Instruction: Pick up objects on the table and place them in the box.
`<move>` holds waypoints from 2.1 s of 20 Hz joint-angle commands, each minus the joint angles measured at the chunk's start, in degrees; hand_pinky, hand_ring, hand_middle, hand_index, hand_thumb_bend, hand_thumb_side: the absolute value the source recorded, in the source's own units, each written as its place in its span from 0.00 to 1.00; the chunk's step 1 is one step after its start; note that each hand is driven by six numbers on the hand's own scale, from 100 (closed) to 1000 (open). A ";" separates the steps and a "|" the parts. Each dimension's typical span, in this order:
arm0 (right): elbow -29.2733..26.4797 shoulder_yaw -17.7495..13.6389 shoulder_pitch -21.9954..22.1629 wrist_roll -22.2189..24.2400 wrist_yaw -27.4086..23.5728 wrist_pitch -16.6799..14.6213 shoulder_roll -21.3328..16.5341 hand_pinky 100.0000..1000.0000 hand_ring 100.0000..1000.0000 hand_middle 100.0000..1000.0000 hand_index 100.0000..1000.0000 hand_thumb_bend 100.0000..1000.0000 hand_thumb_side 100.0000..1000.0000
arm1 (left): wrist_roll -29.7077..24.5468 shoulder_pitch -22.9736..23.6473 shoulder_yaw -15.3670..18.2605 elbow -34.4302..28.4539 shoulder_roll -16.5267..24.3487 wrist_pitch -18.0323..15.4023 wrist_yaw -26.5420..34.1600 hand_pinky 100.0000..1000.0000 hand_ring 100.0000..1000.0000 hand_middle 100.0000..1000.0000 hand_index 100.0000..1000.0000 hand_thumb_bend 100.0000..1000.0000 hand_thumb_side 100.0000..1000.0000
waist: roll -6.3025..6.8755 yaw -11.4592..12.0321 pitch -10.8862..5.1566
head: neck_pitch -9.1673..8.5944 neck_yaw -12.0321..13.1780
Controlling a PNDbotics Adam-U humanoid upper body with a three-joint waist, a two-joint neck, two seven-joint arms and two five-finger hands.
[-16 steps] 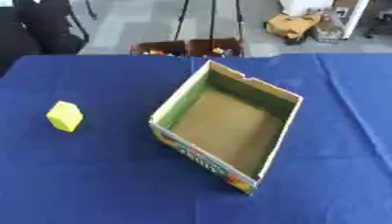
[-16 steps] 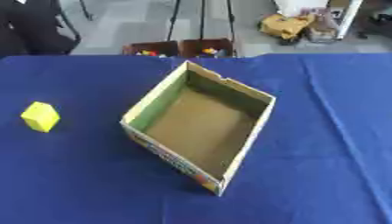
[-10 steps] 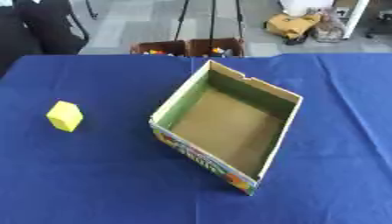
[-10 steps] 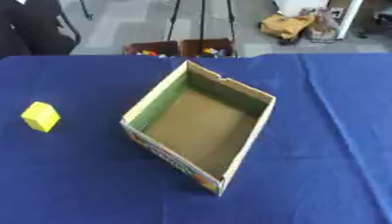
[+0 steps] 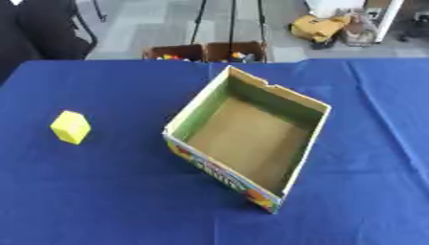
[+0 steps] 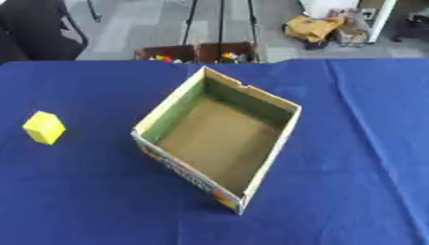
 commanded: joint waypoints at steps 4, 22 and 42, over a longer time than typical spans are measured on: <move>-1.01 -0.20 -0.70 0.24 0.41 0.25 -1.57 0.74 0.71 0.61 0.75 0.00 0.40 | -15.33 -1.95 0.82 5.01 2.05 -7.10 -5.26 0.70 0.84 0.86 1.00 0.11 0.87 | -0.21 -0.25 -1.28 | -1.03 0.86; -1.01 0.35 -0.78 1.51 -0.25 0.44 -1.39 0.74 0.71 0.60 0.75 0.00 0.41 | -34.01 -9.78 -5.63 26.95 -1.60 -5.44 -14.37 0.77 0.90 0.89 1.00 0.35 0.95 | 0.84 -0.97 -0.55 | -1.98 2.26; -1.01 0.53 -0.34 2.28 -0.71 0.68 -0.95 0.74 0.70 0.59 0.75 0.00 0.41 | -29.97 -17.46 -10.81 47.89 -9.27 1.61 -25.32 0.77 0.90 0.92 1.00 0.38 0.96 | 1.63 -0.91 -0.60 | -1.88 3.04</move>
